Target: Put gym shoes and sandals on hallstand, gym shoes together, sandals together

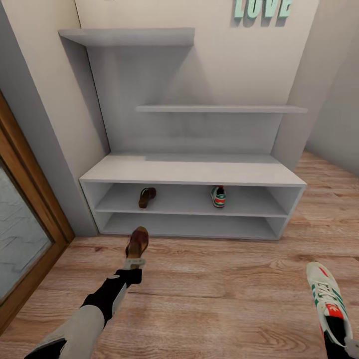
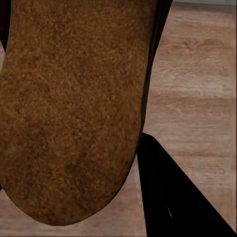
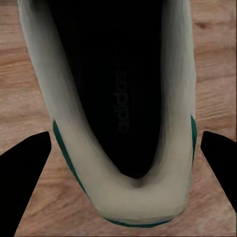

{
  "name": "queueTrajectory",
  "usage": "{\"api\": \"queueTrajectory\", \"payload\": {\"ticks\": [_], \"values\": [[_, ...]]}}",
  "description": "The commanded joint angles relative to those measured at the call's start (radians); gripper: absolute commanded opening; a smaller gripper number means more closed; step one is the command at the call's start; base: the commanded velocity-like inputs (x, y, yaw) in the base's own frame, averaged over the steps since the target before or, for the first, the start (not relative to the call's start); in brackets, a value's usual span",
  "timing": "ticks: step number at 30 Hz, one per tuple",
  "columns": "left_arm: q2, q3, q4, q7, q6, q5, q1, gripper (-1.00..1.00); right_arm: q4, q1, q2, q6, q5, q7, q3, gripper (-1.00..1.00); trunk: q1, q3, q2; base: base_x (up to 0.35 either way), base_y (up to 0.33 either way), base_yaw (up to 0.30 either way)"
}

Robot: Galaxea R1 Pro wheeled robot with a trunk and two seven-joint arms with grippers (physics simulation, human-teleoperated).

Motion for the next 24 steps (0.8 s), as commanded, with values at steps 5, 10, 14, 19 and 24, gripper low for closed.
{"api": "queueTrajectory", "payload": {"ticks": [5,10,14,19,24], "values": [[-0.02,-0.049,-0.002,-0.008,0.166,-0.016,-0.142,-1.0,-0.023,-0.001,-0.046,0.189,-0.196,0.004,-0.018,-1.0,0.0,-0.001,0.0,0.0,0.0,0.0],[-0.021,-0.056,0.004,-0.016,0.258,-0.016,-0.215,-1.0,-0.024,-0.001,-0.053,0.235,-0.231,0.006,-0.019,-1.0,0.0,-0.001,0.0,0.0,0.0,0.0],[-0.02,-0.056,0.0,-0.028,0.287,-0.017,-0.23,-1.0,-0.024,-0.001,-0.068,0.238,-0.236,0.006,-0.02,-1.0,0.0,-0.001,0.0,0.0,0.0,0.0],[-0.018,-0.059,-0.003,-0.036,0.291,-0.018,-0.23,-1.0,-0.024,-0.001,-0.045,0.239,-0.237,0.005,-0.019,-1.0,0.0,-0.001,0.0,0.0,0.0,0.0],[-0.018,-0.059,-0.004,-0.039,0.291,-0.019,-0.23,-1.0,-0.024,-0.001,-0.011,0.239,-0.236,0.003,-0.018,-1.0,0.0,-0.001,0.0,0.0,0.0,0.0]]}}
